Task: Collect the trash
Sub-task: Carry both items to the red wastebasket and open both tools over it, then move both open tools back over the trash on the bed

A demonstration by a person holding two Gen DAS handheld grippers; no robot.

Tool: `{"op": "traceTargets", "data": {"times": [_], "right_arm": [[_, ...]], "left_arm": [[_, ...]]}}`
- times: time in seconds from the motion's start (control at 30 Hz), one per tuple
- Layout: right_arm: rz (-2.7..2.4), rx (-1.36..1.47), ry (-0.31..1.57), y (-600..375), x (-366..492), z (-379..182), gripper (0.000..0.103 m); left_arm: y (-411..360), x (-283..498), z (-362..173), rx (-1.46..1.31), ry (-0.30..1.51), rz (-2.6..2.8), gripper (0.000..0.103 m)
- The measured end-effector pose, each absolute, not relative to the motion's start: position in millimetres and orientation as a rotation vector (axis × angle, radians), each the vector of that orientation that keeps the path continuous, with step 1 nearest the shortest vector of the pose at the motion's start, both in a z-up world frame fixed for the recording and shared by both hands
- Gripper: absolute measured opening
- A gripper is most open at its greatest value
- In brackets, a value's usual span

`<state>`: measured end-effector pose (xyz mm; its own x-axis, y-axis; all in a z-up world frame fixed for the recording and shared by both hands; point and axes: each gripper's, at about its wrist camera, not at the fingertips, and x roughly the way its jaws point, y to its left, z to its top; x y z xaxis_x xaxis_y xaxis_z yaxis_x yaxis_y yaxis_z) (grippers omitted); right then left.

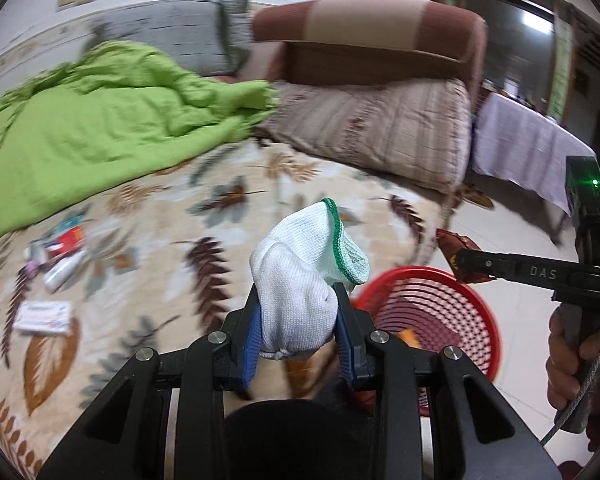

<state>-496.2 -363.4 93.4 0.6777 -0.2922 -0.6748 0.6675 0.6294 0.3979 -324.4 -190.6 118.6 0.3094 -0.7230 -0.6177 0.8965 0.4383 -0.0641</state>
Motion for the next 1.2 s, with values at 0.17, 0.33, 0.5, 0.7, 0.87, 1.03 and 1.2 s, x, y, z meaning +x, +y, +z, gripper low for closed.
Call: {"op": "traceTargets", "data": {"times": [0.17, 0.33, 0.5, 0.7, 0.87, 1.03, 1.2], "right_arm": [[-0.615, 0.711, 0.613, -368, -514, 86, 0.035], [-0.632, 0.762, 0.637, -375, -522, 68, 0.040], [-0.660, 0.754, 0.619, -379, -530, 70, 0.052], [-0.585, 0.734, 0.617, -371, -506, 78, 0.053], [-0.471, 0.671, 0.652, -345, -462, 81, 0.053], [-0.350, 0.609, 0.684, -317, -408, 86, 0.053], [-0.249, 0.555, 0.709, -290, -354, 91, 0.056]], "left_arm": [[-221, -347, 115, 0.343, 0.688, -1.188, 0.031], [-246, -369, 103, 0.392, 0.755, -1.263, 0.043], [-245, -371, 103, 0.387, 0.767, -1.279, 0.051], [-225, -345, 109, 0.340, 0.768, -1.211, 0.053], [-196, -310, 115, 0.303, 0.753, -1.106, 0.058], [-158, -261, 113, 0.227, 0.785, -0.982, 0.060], [-111, -208, 107, 0.136, 0.821, -0.838, 0.061]]}}
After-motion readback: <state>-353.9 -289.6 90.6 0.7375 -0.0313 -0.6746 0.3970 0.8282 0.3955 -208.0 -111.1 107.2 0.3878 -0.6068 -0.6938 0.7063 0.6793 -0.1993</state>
